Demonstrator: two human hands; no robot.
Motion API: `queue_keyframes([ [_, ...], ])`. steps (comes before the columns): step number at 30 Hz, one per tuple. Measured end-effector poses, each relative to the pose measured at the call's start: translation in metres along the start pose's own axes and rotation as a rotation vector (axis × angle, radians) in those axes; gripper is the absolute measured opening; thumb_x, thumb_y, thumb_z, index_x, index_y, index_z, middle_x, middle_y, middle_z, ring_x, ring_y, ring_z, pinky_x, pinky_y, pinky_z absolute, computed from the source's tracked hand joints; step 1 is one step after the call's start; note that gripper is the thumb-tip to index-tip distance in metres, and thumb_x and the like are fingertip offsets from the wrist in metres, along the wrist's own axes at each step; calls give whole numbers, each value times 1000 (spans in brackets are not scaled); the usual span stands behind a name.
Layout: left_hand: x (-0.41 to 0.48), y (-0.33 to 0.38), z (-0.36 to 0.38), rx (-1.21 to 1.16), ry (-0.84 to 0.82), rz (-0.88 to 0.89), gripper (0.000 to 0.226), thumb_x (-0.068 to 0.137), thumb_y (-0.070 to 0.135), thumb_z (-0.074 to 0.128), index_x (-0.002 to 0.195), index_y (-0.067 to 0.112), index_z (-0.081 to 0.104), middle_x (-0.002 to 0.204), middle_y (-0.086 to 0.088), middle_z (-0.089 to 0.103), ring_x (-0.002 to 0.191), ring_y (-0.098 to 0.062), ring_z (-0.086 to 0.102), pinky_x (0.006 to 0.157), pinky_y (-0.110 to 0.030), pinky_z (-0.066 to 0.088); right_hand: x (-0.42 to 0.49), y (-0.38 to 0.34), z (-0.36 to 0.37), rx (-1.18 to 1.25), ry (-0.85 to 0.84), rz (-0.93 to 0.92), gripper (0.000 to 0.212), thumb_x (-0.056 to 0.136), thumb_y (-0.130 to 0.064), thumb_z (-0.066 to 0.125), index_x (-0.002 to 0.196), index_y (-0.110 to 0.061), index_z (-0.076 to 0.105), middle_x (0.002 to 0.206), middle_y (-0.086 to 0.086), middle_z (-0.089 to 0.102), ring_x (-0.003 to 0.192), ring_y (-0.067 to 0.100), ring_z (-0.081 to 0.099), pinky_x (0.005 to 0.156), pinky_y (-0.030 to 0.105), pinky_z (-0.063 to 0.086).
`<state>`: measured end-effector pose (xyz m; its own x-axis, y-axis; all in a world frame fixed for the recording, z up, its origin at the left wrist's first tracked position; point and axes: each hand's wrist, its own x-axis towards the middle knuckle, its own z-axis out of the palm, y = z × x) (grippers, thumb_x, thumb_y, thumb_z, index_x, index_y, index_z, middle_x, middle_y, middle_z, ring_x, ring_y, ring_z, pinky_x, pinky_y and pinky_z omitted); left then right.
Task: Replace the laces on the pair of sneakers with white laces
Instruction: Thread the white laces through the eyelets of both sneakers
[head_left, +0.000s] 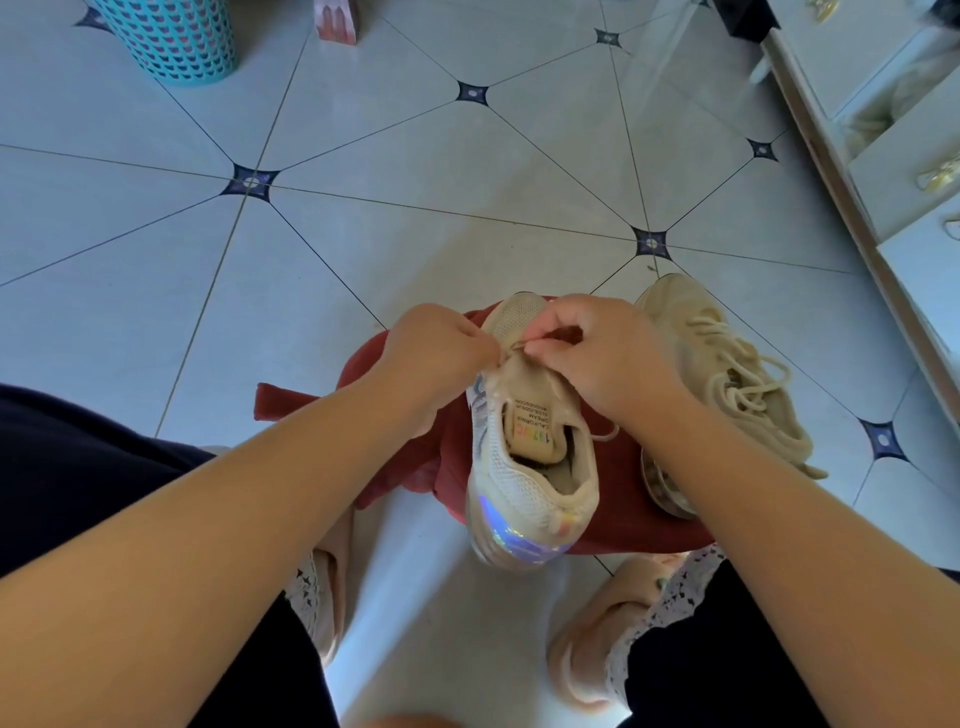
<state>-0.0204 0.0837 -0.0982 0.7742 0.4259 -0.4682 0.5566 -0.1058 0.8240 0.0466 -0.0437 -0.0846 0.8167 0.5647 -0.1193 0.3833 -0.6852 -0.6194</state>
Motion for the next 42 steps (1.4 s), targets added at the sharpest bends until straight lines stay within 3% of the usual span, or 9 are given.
queue_keyframes([
  [5, -4, 2, -2, -161, -46, -109, 12, 79, 5, 63, 89, 1, 68, 54, -3, 40, 43, -11, 28, 35, -14, 22, 0, -1, 6, -92, -1, -45, 11, 80, -19, 68, 75, -28, 65, 72, -23, 55, 76, -2, 52, 71, 3, 35],
  [15, -6, 4, -1, -217, -20, -135, 21, 77, 1, 62, 96, -7, 66, 68, -11, 41, 53, -13, 27, 46, -22, 20, -1, -5, 2, -264, -18, -142, 8, 81, -19, 65, 83, -20, 73, 81, -15, 60, 80, 1, 49, 71, 10, 30],
  [21, -7, 4, -1, -242, -23, -123, 22, 77, 6, 66, 95, -6, 67, 75, -15, 51, 52, -13, 30, 44, -20, 23, -2, -8, 2, -391, -23, -165, 14, 85, -22, 60, 86, -23, 73, 87, -7, 68, 80, 11, 58, 70, 22, 41],
  [26, -9, 6, -3, -301, -32, -130, 11, 87, 4, 55, 85, 5, 66, 64, -6, 52, 48, -9, 33, 41, -16, 23, -5, -10, 5, -492, -24, -252, 20, 86, -19, 52, 82, -13, 71, 84, 4, 68, 79, 19, 60, 71, 37, 48],
  [29, -9, 3, -3, -303, -37, -120, 14, 85, -2, 55, 81, 7, 66, 63, -6, 52, 46, -8, 34, 37, -14, 24, -8, -9, 6, -479, 6, -312, 18, 86, -19, 54, 82, -15, 71, 82, 3, 64, 80, 19, 56, 70, 34, 44],
  [33, -7, -1, -3, -374, -48, -158, 10, 80, -3, 63, 79, 7, 65, 58, -3, 48, 43, -7, 31, 31, -12, 23, -7, -8, 8, -284, 37, -241, 6, 82, -18, 62, 88, -21, 64, 84, -4, 66, 83, 15, 59, 75, 34, 46],
  [35, -6, -2, -1, -416, -61, -187, 10, 79, -2, 65, 79, 8, 65, 54, -1, 49, 37, -4, 32, 30, -12, 23, -6, -6, 9, -220, 52, -221, 16, 79, -13, 66, 91, -19, 56, 78, -6, 66, 79, 15, 61, 72, 33, 47],
  [39, -7, -3, 3, -522, -90, -238, 10, 79, -2, 65, 79, 8, 62, 40, 7, 54, 26, 0, 36, 28, -10, 23, -4, -2, 11, -108, 91, -195, 18, 75, -7, 70, 87, -15, 59, 68, -11, 61, 68, 5, 57, 65, 15, 38],
  [42, -7, -5, 4, -520, -56, -205, 12, 77, -1, 68, 77, 10, 63, 50, 3, 60, 30, 1, 42, 30, -10, 27, -6, 0, 13, -29, 106, -173, 19, 72, -10, 73, 77, -20, 57, 66, -12, 62, 63, -4, 53, 64, 8, 37],
])
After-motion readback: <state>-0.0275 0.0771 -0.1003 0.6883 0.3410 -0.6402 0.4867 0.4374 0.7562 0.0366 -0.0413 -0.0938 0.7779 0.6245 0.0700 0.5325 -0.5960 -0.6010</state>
